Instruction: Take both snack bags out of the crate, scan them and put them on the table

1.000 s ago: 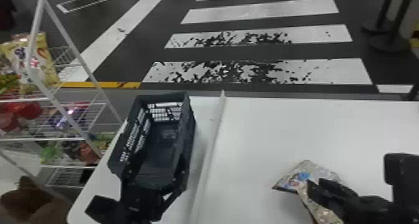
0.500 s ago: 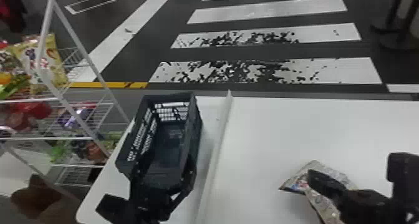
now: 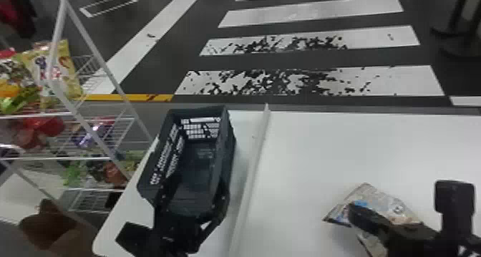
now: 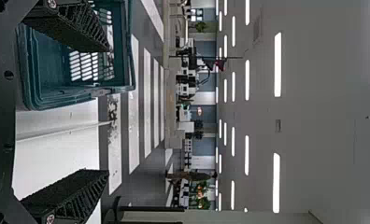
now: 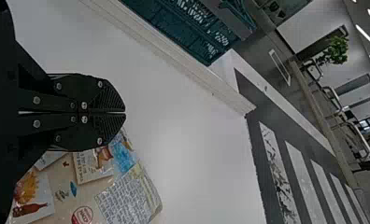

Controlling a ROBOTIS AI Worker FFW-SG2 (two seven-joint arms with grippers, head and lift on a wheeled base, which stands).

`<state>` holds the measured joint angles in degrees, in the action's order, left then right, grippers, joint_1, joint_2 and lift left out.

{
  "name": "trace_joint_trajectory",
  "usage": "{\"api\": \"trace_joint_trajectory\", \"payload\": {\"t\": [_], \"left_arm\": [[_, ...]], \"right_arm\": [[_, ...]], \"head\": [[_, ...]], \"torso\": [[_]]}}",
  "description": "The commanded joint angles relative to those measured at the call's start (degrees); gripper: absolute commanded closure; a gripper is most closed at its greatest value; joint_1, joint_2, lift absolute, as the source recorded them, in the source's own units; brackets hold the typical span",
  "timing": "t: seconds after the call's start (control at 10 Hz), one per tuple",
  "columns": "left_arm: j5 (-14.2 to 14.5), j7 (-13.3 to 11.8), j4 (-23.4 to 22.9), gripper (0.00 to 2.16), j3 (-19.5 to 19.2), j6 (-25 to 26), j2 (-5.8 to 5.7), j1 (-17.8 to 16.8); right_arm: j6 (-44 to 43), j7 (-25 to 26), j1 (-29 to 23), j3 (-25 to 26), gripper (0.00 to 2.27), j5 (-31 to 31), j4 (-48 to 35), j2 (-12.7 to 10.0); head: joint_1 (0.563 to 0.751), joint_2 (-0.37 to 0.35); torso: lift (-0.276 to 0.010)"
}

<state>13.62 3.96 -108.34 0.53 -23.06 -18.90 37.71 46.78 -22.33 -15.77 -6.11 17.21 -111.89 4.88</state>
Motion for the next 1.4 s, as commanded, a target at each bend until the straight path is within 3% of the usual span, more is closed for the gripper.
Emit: {"api": "trace_joint_trajectory", "payload": {"t": [0.0, 0.5, 1.3], "left_arm": [[0.0, 0.0, 0.1, 0.07, 0.0, 0.0, 0.00, 0.0], [0.0, 0.0, 0.1, 0.07, 0.0, 0.0, 0.00, 0.0], [-0.1, 0.0, 0.2, 0.07, 0.0, 0.2, 0.09, -0.1]], "right_arm": [[1.9, -1.0, 1.4, -0.2, 2.25, -0.4, 2.3, -0.5], [-1.6, 0.9, 4.3, 0.3, 2.25, -1.0, 7.4, -1.7], [-8.3, 9.8, 7.1, 1.9, 2.25, -2.0, 14.5, -2.1]], "head": [[0.695, 0.312], [0.695, 0.320], [0.695, 0.229]], "torso": [[-0.092], [-0.092], [-0.092]]}}
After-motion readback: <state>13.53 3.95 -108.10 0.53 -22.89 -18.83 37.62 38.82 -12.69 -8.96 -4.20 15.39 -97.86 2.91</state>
